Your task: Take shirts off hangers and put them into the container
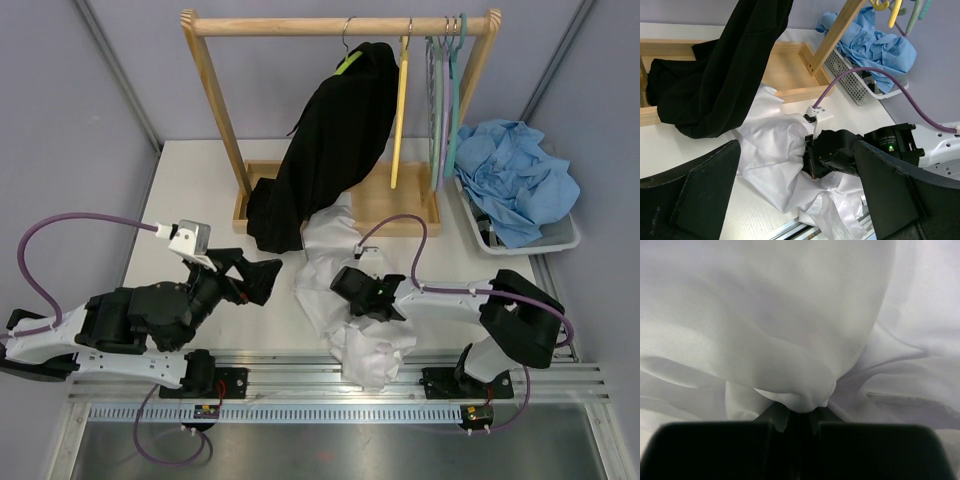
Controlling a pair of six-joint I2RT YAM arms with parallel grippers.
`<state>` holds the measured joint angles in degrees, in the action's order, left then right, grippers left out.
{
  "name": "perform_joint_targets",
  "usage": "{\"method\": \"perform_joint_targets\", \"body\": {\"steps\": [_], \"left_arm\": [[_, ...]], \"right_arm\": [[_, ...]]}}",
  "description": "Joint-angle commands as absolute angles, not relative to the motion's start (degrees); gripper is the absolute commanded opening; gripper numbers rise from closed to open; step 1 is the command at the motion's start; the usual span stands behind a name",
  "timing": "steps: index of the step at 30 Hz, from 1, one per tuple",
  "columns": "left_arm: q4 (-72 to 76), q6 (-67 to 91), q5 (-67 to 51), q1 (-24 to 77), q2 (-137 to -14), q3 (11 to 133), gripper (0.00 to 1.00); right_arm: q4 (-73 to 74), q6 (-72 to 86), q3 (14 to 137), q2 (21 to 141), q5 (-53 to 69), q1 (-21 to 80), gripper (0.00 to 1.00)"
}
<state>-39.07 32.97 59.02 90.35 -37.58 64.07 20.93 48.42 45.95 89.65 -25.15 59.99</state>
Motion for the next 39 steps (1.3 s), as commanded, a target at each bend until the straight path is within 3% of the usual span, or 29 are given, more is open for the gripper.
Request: {"method": "perform_joint_targets", "body": {"steps": [1, 10, 16, 22, 28, 30, 32, 39], "left_arm": [[-37.88, 34.63, 60.64, 90.62, -37.53, 63.9, 0.99], [-38.23, 34.45, 60.12, 90.62, -38.49, 64.77, 0.99], [-39.37, 34.72, 59.5, 90.7, -39.99, 66.09, 0.99], [-41.04, 35.42, 59.15, 90.7, -40.87, 67.76, 0.99], [-41.04, 34.89, 58.27, 90.7, -42.01, 68.99, 0.99], [-40.7, 34.54, 58.18, 90.7, -42.27, 69.08, 0.99], [-40.35, 34.28, 57.92, 90.62, -42.63, 69.26, 0.99], [-38.94, 32.0, 57.66, 90.62, -41.84, 69.7, 0.99]], "right_arm": [[28.46, 55.53, 43.33, 82.4, -34.08, 60.12, 0.0], [62.11, 74.43, 49.38, 53.82, -58.43, 60.12, 0.0], [93.37, 96.28, 63.86, 52.47, -72.93, 59.94, 0.0], [91.5, 85.8, 72.67, 50.97, -78.74, 54.24, 0.0], [64.73, 47.6, 76.99, 51.86, -79.37, 45.02, 0.0], [46.83, 28.81, 75.68, 50.46, -72.19, 39.93, 0.0], [35.99, 19.64, 74.09, 48.96, -63.16, 29.74, 0.0], [35.08, 20.73, 84.71, 63.97, -39.75, -2.26, 0.0]]}}
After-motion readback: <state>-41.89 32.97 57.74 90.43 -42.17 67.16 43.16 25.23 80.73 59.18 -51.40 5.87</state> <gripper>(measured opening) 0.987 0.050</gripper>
